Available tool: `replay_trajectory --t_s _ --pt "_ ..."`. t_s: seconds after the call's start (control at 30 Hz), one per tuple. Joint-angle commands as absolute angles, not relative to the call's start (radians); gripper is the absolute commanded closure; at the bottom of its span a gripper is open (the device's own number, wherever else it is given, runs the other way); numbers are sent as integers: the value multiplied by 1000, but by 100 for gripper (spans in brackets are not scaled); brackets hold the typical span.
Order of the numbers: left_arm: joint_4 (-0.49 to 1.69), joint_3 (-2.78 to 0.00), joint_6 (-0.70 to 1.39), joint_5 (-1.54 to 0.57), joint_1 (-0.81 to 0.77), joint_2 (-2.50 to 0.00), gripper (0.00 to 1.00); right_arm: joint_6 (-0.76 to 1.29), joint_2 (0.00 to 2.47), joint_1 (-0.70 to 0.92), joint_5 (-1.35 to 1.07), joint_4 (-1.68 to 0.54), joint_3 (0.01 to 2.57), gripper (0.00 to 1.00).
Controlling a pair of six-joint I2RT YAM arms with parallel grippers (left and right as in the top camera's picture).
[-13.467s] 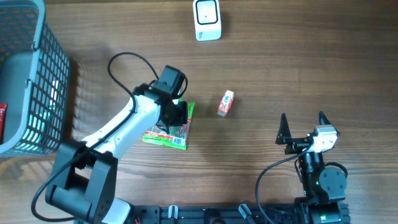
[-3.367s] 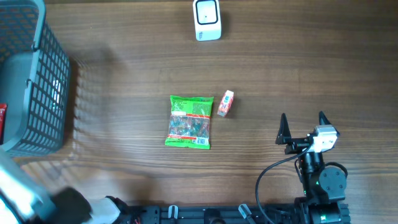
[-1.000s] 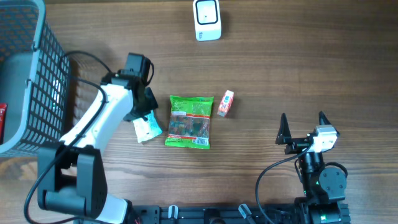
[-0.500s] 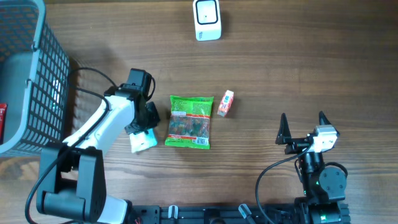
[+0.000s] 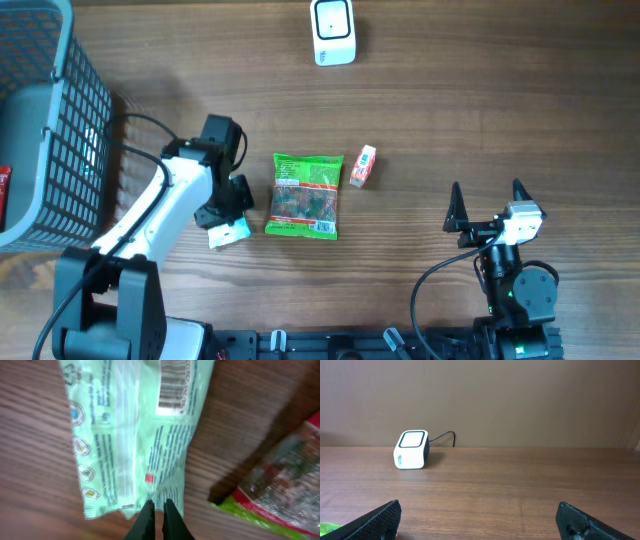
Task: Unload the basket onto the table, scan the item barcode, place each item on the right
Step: 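Lower the wipes pack beside the green bag, barcode facing up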
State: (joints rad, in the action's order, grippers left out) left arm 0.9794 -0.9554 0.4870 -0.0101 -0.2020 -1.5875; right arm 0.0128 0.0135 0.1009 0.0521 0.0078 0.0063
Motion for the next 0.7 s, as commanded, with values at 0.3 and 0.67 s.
replay_trajectory --t_s 0.3,0.67 --pt "813 -786 475 -56 -205 -1572 89 3 7 99 54 13 5 0" --pt "1083 -1049 526 94 -199 -1485 91 3 7 99 54 13 5 0"
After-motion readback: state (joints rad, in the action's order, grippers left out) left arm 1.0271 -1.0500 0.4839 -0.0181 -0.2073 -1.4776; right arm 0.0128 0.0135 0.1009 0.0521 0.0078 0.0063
